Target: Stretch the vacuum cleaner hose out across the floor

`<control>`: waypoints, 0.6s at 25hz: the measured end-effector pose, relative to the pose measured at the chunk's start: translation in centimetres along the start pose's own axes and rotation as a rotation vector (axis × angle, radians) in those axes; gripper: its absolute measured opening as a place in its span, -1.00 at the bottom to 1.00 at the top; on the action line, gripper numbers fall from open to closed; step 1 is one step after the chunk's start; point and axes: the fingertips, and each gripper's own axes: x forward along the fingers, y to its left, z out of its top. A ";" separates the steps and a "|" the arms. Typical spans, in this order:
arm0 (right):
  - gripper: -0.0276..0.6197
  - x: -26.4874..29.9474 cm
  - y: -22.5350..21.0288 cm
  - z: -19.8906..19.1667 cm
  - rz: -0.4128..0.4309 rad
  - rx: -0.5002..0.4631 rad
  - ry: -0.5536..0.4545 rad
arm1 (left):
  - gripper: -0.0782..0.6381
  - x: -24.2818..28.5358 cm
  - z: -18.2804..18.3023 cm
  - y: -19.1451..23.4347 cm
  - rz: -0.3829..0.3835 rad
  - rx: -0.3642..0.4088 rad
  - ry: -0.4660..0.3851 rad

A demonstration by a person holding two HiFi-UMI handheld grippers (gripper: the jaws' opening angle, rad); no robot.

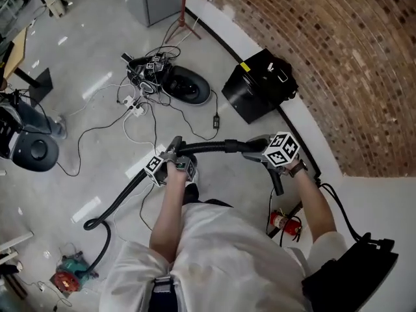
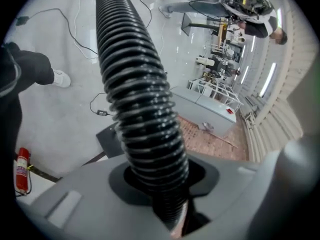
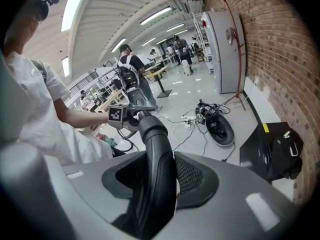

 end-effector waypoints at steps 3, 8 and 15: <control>-0.38 -1.9 -4.8 1.3 0.046 -0.036 0.022 | -0.44 4.0 -1.9 -1.6 -0.021 -0.008 -0.065; -0.38 -1.2 -8.9 1.0 0.203 -0.130 0.058 | -0.48 4.8 -1.5 -0.8 -0.063 0.019 -0.250; -0.38 -3.0 -18.8 0.9 0.470 -0.450 0.244 | -0.49 5.6 -7.3 2.6 -0.236 -0.043 -0.612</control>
